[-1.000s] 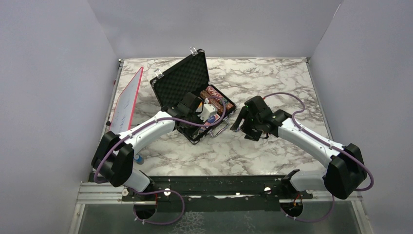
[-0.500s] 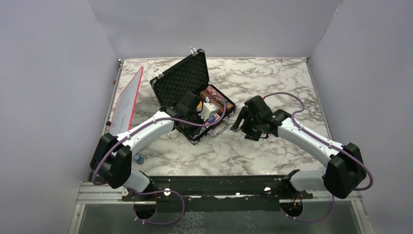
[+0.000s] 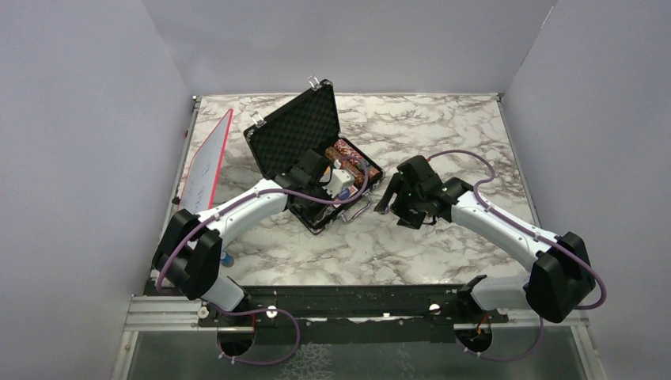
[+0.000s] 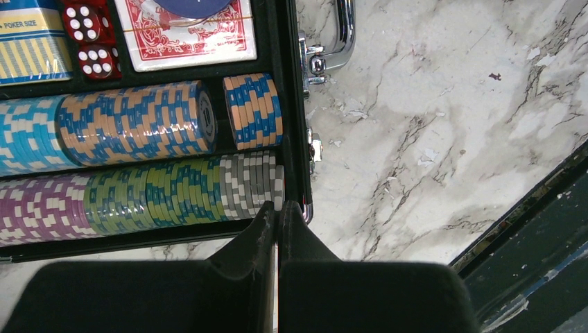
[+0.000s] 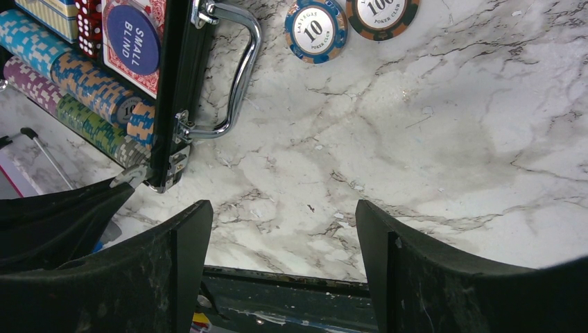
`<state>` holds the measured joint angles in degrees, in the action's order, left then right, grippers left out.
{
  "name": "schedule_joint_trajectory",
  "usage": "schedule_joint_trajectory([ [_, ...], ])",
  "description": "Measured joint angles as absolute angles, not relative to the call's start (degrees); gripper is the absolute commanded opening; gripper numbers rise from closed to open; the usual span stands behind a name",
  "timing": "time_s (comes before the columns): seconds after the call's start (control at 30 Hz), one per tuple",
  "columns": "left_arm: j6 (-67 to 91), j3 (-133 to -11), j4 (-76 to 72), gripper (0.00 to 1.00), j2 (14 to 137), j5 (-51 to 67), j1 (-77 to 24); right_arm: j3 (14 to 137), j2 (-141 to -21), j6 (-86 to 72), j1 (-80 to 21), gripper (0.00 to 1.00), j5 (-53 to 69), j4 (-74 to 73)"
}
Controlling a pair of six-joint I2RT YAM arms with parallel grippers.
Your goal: Pack up texas hold em set
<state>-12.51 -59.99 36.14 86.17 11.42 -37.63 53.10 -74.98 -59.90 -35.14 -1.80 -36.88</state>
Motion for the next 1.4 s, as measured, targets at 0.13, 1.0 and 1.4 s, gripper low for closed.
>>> schedule_joint_trajectory([
  [0.13, -12.1, -59.99, 36.14, 0.0, 86.72, 10.15, -37.65, 53.1, -74.98, -59.9, -35.14, 0.78, -1.78, -36.88],
  [1.0, -11.64, -59.66, 36.1, 0.06, 87.72, 3.53, -41.39, 53.1, -74.78, -58.81, -34.0, 0.78, -1.8, -36.88],
  [1.4, -11.57, -59.64, 36.12, 0.0, 88.07, 4.64, -41.39, 53.1, -74.78, -58.43, -33.74, 0.78, -1.8, -36.88],
])
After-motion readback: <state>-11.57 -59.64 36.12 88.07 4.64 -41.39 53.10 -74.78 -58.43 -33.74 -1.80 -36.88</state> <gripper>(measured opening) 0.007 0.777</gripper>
